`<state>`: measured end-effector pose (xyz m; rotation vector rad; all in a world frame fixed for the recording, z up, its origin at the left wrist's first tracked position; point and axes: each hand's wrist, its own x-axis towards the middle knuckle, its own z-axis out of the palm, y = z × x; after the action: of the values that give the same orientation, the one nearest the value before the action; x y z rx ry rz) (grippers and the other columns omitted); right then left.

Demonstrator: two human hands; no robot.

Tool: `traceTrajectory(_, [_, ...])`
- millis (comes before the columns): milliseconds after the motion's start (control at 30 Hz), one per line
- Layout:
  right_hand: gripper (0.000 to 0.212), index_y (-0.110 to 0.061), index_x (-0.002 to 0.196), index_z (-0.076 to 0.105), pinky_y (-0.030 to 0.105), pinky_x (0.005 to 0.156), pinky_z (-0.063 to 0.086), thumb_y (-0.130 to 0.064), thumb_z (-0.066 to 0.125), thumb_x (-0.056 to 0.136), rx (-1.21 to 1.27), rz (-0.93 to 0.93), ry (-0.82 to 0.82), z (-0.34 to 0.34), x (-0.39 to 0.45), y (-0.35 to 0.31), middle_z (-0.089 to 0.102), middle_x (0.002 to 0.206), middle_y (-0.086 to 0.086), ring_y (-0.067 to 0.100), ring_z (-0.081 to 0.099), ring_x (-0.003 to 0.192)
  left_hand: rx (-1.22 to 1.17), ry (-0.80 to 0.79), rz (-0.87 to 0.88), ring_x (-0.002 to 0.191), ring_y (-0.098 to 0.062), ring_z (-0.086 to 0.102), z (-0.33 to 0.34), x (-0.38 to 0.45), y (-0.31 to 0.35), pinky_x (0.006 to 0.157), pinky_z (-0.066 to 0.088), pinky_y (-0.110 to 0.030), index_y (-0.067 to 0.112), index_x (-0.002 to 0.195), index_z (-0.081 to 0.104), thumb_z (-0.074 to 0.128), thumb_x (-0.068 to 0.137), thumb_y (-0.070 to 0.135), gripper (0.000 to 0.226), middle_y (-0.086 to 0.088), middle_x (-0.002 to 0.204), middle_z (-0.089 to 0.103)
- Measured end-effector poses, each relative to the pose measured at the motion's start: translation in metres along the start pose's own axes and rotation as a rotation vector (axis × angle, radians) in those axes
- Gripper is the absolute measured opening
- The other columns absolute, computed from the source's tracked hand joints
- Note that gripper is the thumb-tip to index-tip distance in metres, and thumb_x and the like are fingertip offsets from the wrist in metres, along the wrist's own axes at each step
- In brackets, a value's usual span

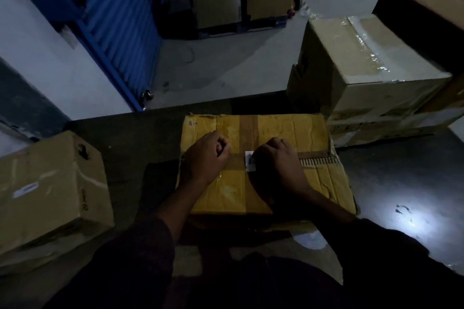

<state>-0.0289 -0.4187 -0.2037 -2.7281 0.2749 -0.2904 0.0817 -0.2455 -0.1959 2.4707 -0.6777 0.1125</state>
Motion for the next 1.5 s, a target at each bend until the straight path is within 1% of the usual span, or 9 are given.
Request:
traceTrajectory(100, [0.044,-0.034,0.118,0.061,0.031,0.077,0.042,-0.048,0.065,0.078,-0.067,-0.028,0.0,0.003,0.001,0.002,0.052,0.107,-0.006,0.016,0.047,0.101,-0.002,-0.004,0.005,0.068,-0.007,0.053,0.001,-0.001,-0.002,0.056,0.045,-0.028,0.027,0.09,0.059,0.064,0.091,0.035,0.009,0.013,0.079,0.055])
traceTrajectory(300, [0.031,-0.036,0.107,0.064,0.033,0.078,0.044,-0.05,0.066,0.079,-0.088,-0.061,-0.003,0.0,0.001,0.002,0.052,0.104,-0.007,0.015,0.046,0.101,0.009,0.006,0.007,0.067,-0.006,0.052,0.004,0.0,-0.004,0.057,0.048,-0.03,0.029,0.089,0.058,0.064,0.091,0.035,0.009,0.012,0.078,0.055])
traceTrajectory(433, [0.043,-0.037,0.123,0.058,0.039,0.086,0.046,-0.047,0.065,0.081,-0.113,-0.112,-0.089,0.002,0.004,0.003,0.049,0.112,-0.003,0.019,0.043,0.107,0.019,0.007,0.007,0.065,-0.003,0.052,0.006,0.001,-0.006,0.055,0.049,-0.03,0.033,0.087,0.054,0.063,0.091,0.038,0.01,0.014,0.075,0.053])
traceTrajectory(700, [0.038,-0.039,0.12,0.061,0.033,0.078,0.047,-0.046,0.065,0.083,-0.069,-0.104,-0.063,0.002,0.006,0.004,0.051,0.106,-0.005,0.016,0.045,0.102,0.01,0.0,-0.006,0.064,0.0,0.049,0.004,0.001,-0.005,0.051,0.034,-0.023,0.032,0.087,0.055,0.063,0.091,0.037,0.01,0.014,0.075,0.053])
traceTrajectory(800, [0.027,-0.036,0.105,0.066,0.032,0.077,0.048,-0.049,0.065,0.082,-0.016,-0.084,-0.021,-0.002,0.003,0.001,0.053,0.102,-0.009,0.012,0.046,0.099,0.014,0.006,-0.005,0.066,-0.003,0.051,0.004,0.002,-0.005,0.052,0.036,-0.025,0.03,0.088,0.057,0.064,0.091,0.038,0.011,0.013,0.078,0.054])
traceTrajectory(933, [0.042,-0.028,0.101,0.069,0.029,0.081,0.041,-0.056,0.045,0.08,0.033,-0.126,-0.009,-0.022,-0.02,0.004,0.061,0.103,-0.005,0.013,0.049,0.097,0.064,0.028,-0.014,0.094,-0.013,0.056,0.009,0.012,-0.01,0.073,0.05,-0.034,0.027,0.112,0.057,0.067,0.086,0.05,0.036,0.005,0.113,0.056])
traceTrajectory(1100, [0.048,-0.029,0.119,0.065,0.036,0.101,0.042,-0.062,0.044,0.092,0.012,-0.221,0.003,-0.026,-0.069,0.021,0.06,0.128,-0.008,0.014,0.05,0.121,0.127,-0.045,0.031,0.134,-0.026,0.036,0.011,0.043,-0.016,0.111,0.032,-0.045,0.02,0.147,0.04,0.066,0.087,0.053,0.074,-0.005,0.148,0.042])
traceTrajectory(1333, [0.072,-0.02,0.142,0.046,0.037,0.11,0.036,-0.069,0.046,0.089,-0.05,-0.418,-0.136,-0.026,-0.076,0.03,0.047,0.147,0.0,0.018,0.04,0.135,0.267,-0.154,0.094,0.136,-0.023,0.036,0.006,0.069,-0.023,0.113,0.023,-0.049,0.027,0.141,0.049,0.052,0.09,0.064,0.063,-0.002,0.142,0.053])
traceTrajectory(1500, [0.057,-0.022,0.145,0.039,0.038,0.105,0.038,-0.045,0.048,0.093,-0.13,-0.507,-0.11,-0.022,-0.073,0.028,0.046,0.147,-0.001,0.02,0.043,0.134,0.224,-0.1,-0.048,0.129,-0.027,0.042,-0.004,0.056,-0.039,0.107,0.034,-0.048,0.02,0.128,0.057,0.059,0.088,0.06,0.056,-0.007,0.133,0.056])
